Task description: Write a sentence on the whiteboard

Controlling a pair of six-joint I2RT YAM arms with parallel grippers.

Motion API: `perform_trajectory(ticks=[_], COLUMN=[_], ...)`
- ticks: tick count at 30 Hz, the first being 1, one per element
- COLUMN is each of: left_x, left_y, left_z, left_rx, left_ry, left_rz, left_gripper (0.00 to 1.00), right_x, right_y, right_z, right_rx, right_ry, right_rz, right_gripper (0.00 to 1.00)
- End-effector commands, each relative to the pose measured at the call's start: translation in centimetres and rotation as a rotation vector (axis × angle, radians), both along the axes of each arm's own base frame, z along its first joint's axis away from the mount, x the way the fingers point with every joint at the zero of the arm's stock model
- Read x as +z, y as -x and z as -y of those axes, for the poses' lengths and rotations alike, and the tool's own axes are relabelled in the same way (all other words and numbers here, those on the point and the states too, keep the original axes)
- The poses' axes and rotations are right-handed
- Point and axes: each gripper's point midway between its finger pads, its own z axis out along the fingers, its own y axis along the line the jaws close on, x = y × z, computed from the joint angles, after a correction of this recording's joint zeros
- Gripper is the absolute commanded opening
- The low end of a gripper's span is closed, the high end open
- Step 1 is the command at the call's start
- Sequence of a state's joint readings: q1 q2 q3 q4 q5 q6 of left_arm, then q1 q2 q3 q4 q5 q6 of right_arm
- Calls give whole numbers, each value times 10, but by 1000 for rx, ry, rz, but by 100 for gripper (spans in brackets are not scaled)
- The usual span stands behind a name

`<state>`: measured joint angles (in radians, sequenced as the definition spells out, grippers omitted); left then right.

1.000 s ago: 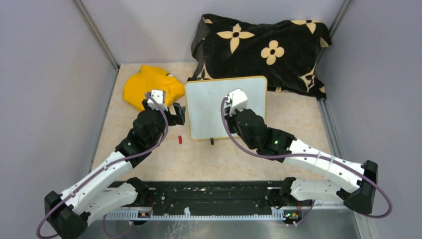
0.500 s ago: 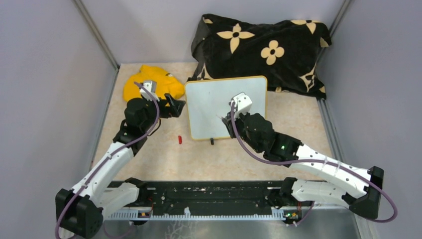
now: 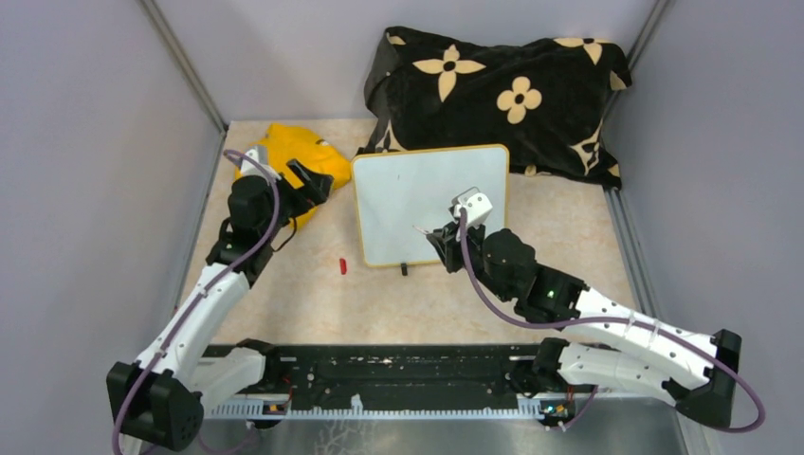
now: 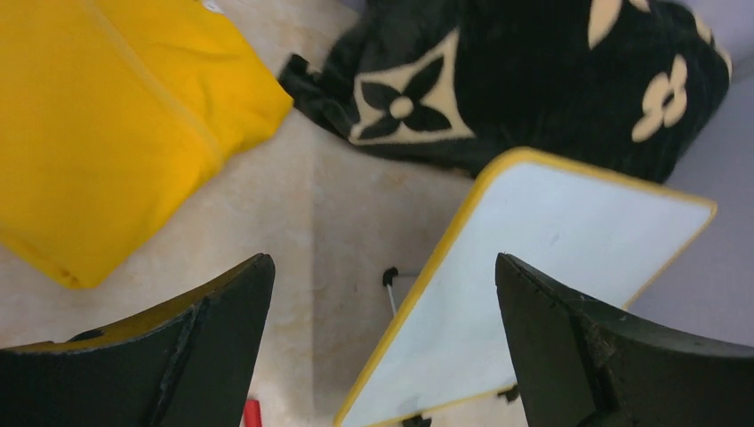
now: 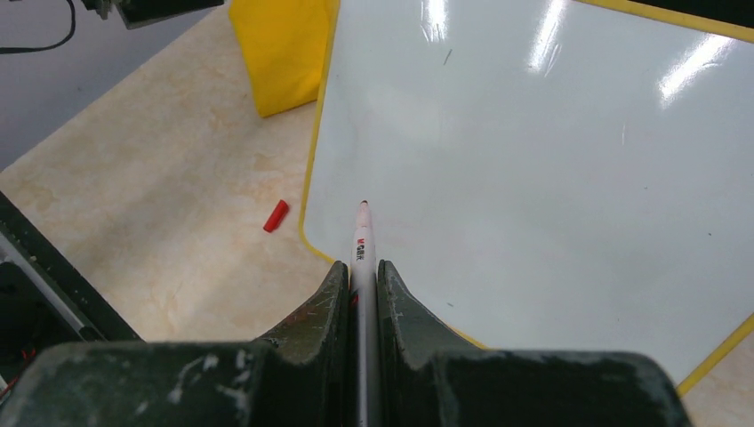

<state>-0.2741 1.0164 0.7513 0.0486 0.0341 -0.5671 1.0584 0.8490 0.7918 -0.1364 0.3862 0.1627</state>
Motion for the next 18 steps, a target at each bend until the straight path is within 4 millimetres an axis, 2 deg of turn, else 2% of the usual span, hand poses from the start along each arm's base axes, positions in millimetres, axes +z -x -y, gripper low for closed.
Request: perform_trajectory(ticks=[1,3,6,10,13,14,16,18], left_x=[5,3,6,8,16,12,9,17], left_y=[4,10,12,7,4,3,4,1], left_z=[-57,-67,-69,-72,-87,-92,-100,-97], left_rx=[376,440,445,380,399,412,445,452], left_ry=[62,79,62,-121,-261,-301,-317,-259], left_rz=[-133,-158,-134,-85,-6,18,59,112], left_gripper=[99,99,99,99,99,99,99,99], right_x=[28,29,30,30,31,32,32,31], right_y=[3,3,4,5,5,6,7,7], right_z=[-3,-1,2,6,8,8,7,7], right_rx=[18,17,14,9,9,11,17,25], right_ry=[-88,-86,-84,-83,-93,-98,-99,-90], right_rz=[52,60,68,76,87,89,90,88], right_gripper=[0,0,0,0,0,0,0,0])
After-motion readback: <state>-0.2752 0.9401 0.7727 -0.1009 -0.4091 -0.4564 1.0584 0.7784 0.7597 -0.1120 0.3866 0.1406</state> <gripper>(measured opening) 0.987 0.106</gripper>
